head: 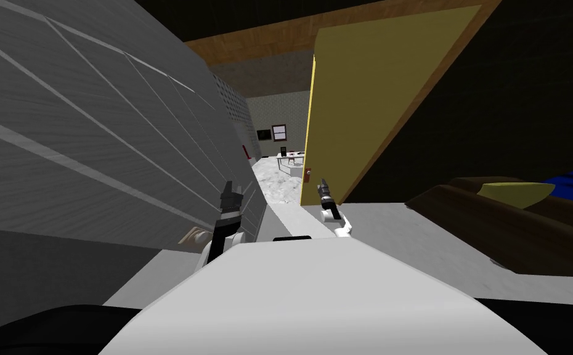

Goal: Pull the door open

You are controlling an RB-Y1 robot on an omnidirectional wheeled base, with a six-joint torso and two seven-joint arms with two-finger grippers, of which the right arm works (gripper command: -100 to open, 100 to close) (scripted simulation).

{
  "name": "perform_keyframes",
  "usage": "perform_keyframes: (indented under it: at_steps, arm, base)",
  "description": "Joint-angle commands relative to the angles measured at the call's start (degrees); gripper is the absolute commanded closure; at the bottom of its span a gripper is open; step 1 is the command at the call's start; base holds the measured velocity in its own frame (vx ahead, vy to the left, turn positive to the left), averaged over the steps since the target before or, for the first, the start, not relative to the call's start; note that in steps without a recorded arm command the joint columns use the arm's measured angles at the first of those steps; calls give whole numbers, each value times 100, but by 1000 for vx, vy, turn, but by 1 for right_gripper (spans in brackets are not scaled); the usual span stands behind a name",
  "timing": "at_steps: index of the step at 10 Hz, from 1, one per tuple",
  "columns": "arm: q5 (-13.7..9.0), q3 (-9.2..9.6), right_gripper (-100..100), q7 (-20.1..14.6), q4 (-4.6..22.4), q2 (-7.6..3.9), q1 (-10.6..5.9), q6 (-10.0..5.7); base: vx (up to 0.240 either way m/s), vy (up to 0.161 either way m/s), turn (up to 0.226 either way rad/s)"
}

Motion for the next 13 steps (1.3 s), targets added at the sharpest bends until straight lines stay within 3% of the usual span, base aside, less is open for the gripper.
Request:
perform_keyframes:
  at_steps: [1,13]
  arm:
    - [-31,-13,-100,26,219,-12,-100,65]
    - [-198,-100,-100,236,1684,65,-877,489]
  base:
    - [101,-29,20]
    - [111,-29,16]
